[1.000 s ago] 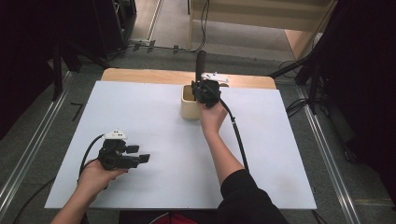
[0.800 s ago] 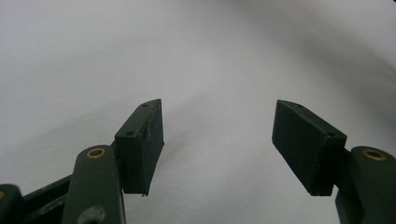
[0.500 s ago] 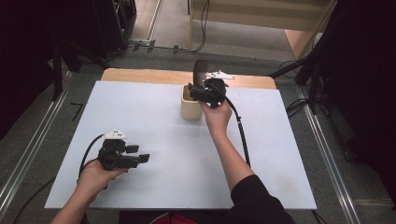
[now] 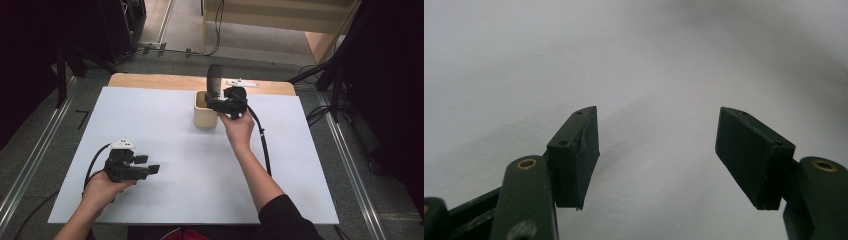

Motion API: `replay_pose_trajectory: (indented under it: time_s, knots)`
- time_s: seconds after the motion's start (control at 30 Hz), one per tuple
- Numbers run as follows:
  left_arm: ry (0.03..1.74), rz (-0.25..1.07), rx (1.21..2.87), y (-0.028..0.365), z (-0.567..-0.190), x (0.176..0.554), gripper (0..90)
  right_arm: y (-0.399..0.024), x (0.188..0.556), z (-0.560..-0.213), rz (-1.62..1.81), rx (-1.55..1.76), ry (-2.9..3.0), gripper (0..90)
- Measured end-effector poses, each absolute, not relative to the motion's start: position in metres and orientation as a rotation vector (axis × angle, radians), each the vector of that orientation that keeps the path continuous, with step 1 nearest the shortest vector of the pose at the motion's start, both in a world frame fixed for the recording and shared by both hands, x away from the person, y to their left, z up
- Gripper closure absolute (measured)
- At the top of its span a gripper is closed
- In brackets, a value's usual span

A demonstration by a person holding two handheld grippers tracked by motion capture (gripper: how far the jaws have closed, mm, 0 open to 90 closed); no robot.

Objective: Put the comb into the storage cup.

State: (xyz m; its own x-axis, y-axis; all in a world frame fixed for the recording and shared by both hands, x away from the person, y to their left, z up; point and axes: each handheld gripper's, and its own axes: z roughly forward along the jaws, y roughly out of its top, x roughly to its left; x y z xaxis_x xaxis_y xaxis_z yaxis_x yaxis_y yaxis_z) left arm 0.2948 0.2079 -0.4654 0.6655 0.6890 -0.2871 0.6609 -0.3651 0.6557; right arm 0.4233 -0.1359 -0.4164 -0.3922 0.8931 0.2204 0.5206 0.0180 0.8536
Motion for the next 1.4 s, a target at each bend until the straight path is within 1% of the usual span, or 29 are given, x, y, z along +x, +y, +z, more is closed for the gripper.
replay_pose_trajectory:
  time_s: [0.17, 0.77, 1.03, 1.4]
  knots:
    - [1.044, 0.048, 2.1, 0.208, -0.466, 0.295, 35.2, -0.141, 0.42, -0.414, 1.356, 1.45, 1.962, 22.0]
    - [1.05, 0.055, 2.095, 0.21, -0.466, 0.295, 35.2, -0.164, 0.396, -0.417, 1.4, 1.398, 2.018, 22.0]
    - [1.05, 0.05, 2.092, 0.211, -0.466, 0.296, 35.2, -0.168, 0.381, -0.418, 1.379, 1.35, 2.009, 23.2]
    - [1.054, 0.05, 2.083, 0.212, -0.465, 0.297, 35.2, -0.175, 0.358, -0.43, 1.364, 1.333, 2.051, 23.4]
